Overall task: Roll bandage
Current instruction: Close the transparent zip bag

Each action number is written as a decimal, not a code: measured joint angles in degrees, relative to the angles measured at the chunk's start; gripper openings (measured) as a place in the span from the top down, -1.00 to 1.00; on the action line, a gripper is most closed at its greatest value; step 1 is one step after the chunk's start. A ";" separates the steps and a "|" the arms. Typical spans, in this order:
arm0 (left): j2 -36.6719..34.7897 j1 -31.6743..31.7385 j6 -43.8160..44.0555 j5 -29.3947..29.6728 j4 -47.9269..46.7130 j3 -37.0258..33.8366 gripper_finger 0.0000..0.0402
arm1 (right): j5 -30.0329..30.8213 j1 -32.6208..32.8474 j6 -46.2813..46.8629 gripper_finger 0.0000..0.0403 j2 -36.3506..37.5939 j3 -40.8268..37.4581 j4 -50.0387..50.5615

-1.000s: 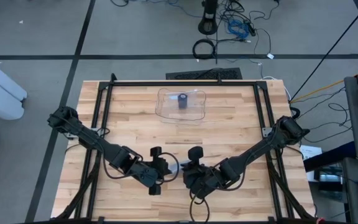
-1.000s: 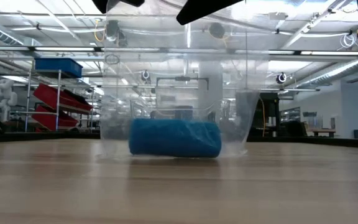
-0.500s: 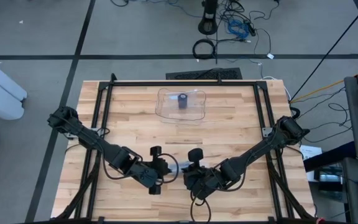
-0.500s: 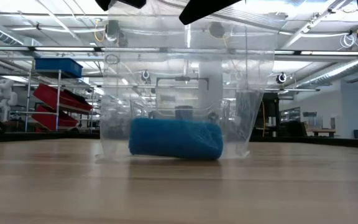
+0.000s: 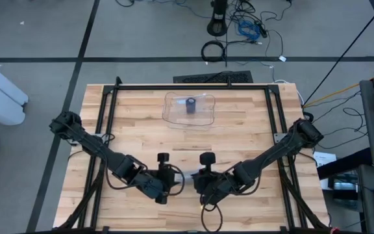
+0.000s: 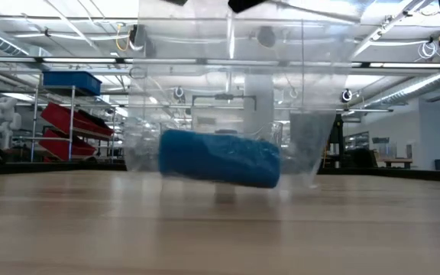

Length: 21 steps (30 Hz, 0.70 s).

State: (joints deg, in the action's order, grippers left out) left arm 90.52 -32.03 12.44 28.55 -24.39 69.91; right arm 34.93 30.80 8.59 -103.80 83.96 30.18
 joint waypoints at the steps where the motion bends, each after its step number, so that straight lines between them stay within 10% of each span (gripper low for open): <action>1: 0.04 0.00 -0.98 0.00 1.10 0.00 0.13 | -1.84 -0.02 0.23 1.00 0.42 0.00 0.04; 21: 2.73 1.85 -6.89 -3.93 6.21 0.00 0.13 | -17.17 -3.41 2.88 1.00 1.19 0.61 -1.11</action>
State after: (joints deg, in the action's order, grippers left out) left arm 93.25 -30.18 5.55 24.62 -18.19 69.91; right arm 17.77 27.40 11.47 -102.61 84.58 29.07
